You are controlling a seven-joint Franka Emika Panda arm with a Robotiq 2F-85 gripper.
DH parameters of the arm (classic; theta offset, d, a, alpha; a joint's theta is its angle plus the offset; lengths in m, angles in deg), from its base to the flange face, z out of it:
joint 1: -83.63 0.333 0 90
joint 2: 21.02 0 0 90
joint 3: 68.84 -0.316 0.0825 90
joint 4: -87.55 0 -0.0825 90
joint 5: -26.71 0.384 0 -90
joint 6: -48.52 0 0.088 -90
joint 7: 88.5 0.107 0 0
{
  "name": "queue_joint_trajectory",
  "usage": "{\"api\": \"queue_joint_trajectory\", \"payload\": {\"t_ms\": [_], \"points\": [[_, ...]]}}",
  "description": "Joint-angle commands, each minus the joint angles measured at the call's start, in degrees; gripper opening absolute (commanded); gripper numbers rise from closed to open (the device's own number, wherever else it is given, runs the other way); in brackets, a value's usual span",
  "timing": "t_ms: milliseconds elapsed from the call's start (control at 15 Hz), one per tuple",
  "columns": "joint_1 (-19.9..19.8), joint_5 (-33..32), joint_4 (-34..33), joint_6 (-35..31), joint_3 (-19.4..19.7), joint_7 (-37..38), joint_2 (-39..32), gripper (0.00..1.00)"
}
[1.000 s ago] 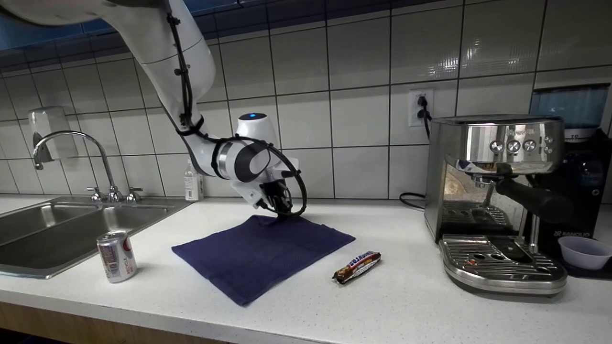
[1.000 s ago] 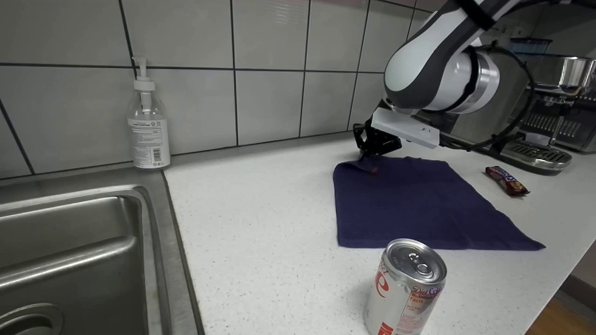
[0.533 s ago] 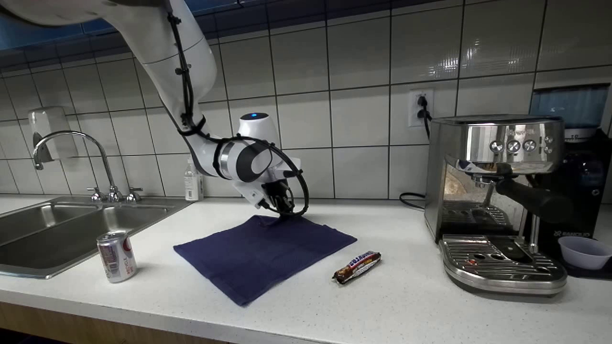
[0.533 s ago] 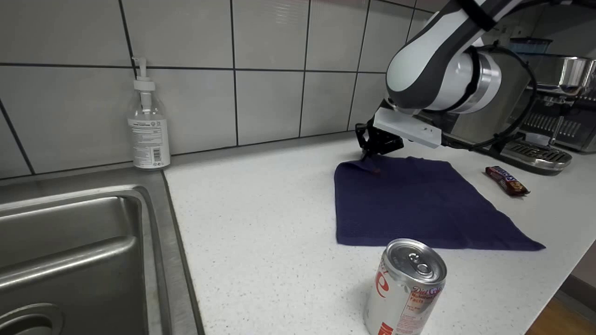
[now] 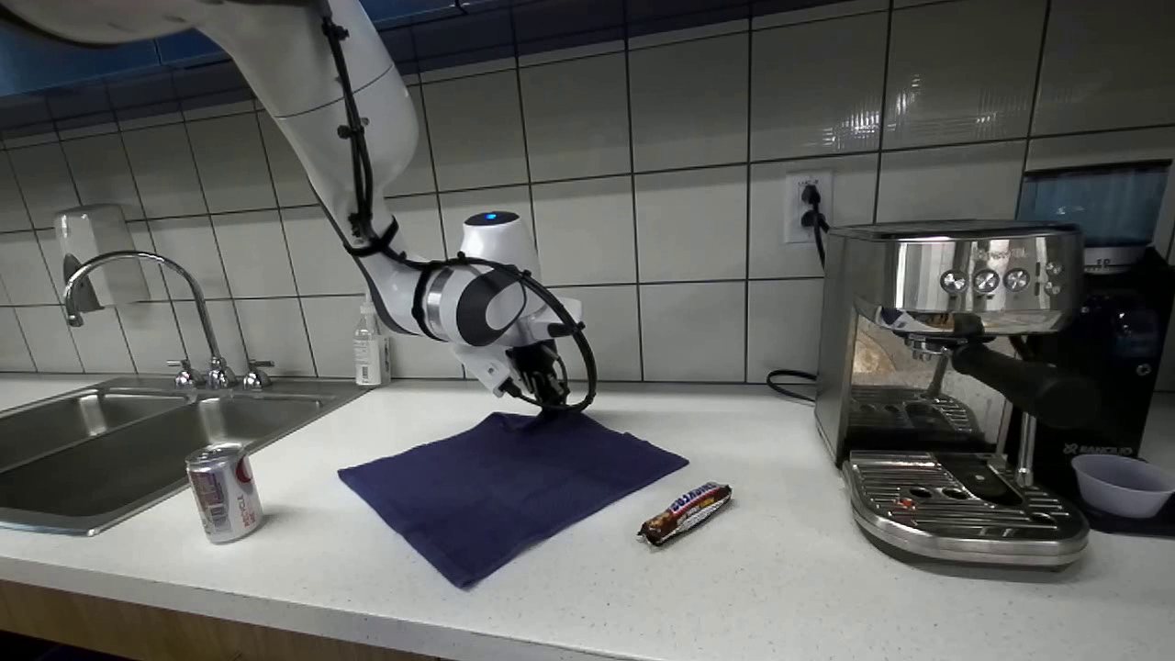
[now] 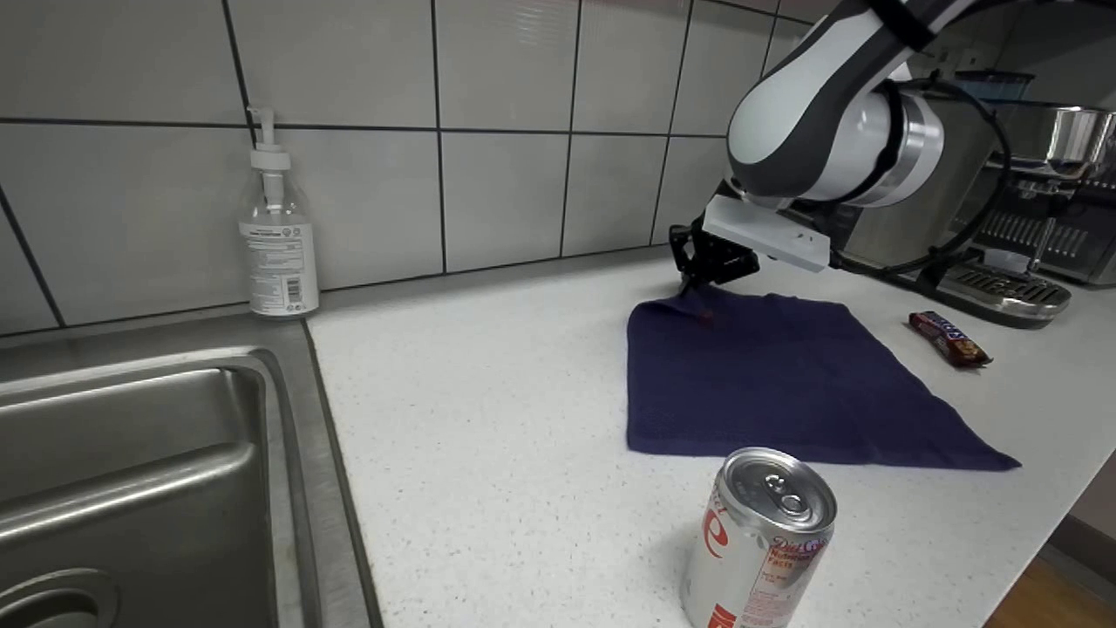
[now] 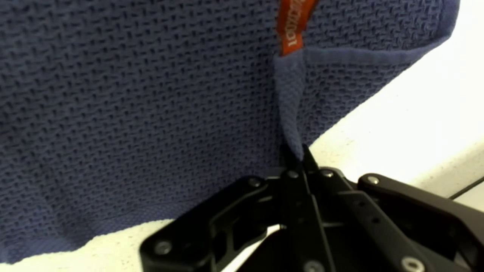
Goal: Fold the towel by placing the corners on each other
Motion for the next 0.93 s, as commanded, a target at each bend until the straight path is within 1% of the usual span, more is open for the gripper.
{"api": "queue_joint_trajectory", "payload": {"t_ms": [0, 400, 867], "points": [[-2.0, 1.93, 1.29, -0.07, -1.82, -3.08, 2.35, 0.01], [-4.74, 3.07, 2.86, -0.77, -4.09, -6.92, 3.89, 0.01], [-9.4, 4.79, 5.0, -1.35, -8.45, -13.24, 5.86, 0.01]]}}
